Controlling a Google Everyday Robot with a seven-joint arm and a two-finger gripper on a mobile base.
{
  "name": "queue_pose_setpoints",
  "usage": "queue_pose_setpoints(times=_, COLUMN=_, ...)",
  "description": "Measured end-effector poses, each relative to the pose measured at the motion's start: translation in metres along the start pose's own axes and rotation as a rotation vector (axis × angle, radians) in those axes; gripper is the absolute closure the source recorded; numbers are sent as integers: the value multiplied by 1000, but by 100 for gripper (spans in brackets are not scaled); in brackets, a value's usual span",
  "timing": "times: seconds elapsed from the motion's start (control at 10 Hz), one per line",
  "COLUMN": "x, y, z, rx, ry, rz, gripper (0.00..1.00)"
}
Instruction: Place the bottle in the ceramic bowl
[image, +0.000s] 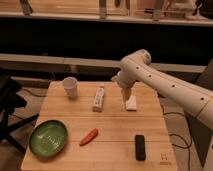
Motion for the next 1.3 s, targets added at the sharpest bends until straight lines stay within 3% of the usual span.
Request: queue_pose_setpoints(times=1.3, x=-13, y=-13, z=35, rx=-13, ry=-25, rz=-120, gripper=20)
